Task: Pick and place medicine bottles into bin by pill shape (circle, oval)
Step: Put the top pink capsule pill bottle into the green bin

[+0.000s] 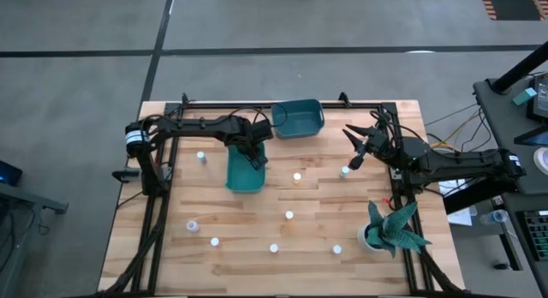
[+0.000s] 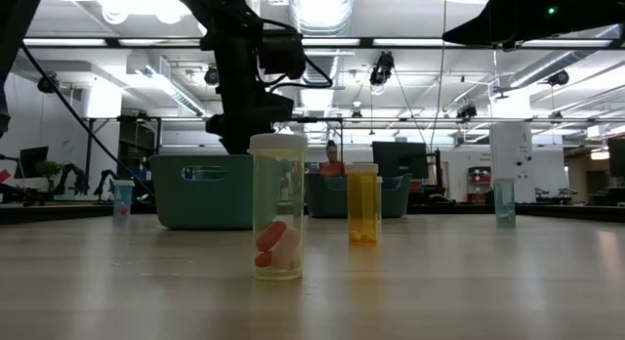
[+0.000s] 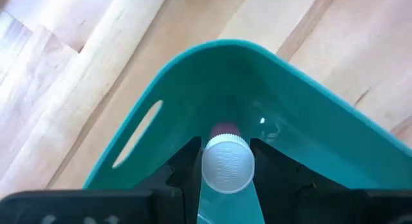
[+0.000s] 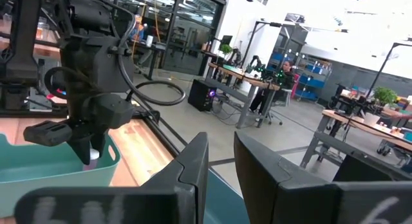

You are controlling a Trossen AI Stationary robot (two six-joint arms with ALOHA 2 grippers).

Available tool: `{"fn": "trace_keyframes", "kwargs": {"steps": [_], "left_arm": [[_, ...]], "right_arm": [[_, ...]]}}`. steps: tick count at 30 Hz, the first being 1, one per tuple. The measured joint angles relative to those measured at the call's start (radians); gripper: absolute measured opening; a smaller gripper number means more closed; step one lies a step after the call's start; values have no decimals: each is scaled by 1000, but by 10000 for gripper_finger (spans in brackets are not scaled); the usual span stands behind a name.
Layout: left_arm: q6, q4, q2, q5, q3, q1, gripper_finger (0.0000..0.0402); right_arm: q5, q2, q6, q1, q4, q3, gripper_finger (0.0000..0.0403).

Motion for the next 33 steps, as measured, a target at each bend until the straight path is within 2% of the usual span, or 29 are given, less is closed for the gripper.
{"fn": "trace_keyframes", "kwargs": {"steps": [33], "left_arm": [[-25, 64, 2, -5, -53, 5, 103]], "right_arm": [[0, 0, 0, 0, 0, 0, 66]]}}
